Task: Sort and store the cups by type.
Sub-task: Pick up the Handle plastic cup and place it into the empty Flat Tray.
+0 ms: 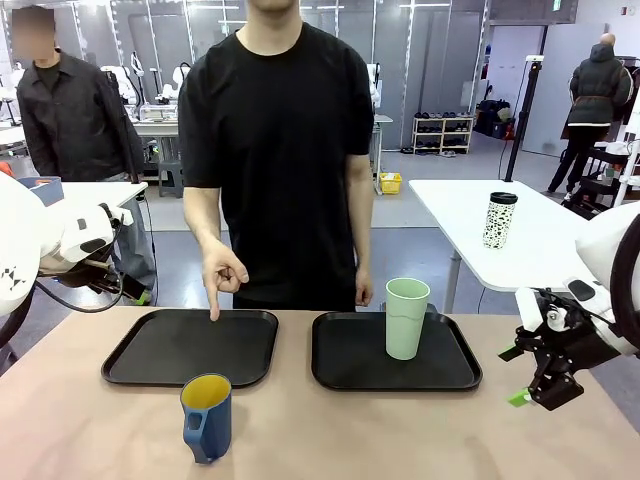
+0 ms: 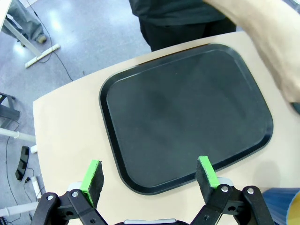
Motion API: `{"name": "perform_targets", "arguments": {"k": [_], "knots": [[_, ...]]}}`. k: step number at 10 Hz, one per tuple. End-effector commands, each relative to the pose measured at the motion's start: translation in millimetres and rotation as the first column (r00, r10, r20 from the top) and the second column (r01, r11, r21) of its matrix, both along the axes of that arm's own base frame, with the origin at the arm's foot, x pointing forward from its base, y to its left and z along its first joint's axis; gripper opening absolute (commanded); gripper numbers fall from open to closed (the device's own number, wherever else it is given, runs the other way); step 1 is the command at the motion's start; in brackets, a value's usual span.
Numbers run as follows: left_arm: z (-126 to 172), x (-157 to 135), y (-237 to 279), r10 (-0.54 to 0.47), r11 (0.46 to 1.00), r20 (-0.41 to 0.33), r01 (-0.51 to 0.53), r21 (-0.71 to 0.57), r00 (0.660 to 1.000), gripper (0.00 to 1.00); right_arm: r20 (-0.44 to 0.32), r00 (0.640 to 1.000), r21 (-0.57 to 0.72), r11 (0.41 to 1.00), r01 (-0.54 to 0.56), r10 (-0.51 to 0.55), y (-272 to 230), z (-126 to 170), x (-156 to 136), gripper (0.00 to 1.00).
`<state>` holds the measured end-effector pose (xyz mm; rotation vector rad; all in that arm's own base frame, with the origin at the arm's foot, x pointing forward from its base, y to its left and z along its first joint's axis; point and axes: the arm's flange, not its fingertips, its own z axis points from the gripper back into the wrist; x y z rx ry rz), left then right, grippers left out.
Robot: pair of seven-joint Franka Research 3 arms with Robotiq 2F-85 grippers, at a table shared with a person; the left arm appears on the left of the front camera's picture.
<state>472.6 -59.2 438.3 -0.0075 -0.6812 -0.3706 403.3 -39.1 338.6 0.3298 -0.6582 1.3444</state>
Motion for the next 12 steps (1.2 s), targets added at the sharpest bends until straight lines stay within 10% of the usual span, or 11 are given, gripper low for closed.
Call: {"name": "perform_targets", "arguments": {"k": [1, 7, 12], "knots": [[1, 1, 0, 0.005, 1.000, 0.003, -0.005, 0.000, 1.000, 1.00, 0.011, 1.000, 0.006, 1.000, -0.001, 0.000, 2, -2, 1, 1.00], [0, 0, 0, 0.000, 1.000, 0.000, 0.000, 0.000, 1.000, 1.00, 0.011, 1.000, 0.006, 1.000, -0.001, 0.000, 2, -2, 1, 1.00], [10, -1, 29, -0.344, 0.892, -0.100, 0.358, 0.276, 0.934, 1.00, 0.011, 1.000, 0.006, 1.000, -0.001, 0.000, 2, -2, 1, 1.00]]}}
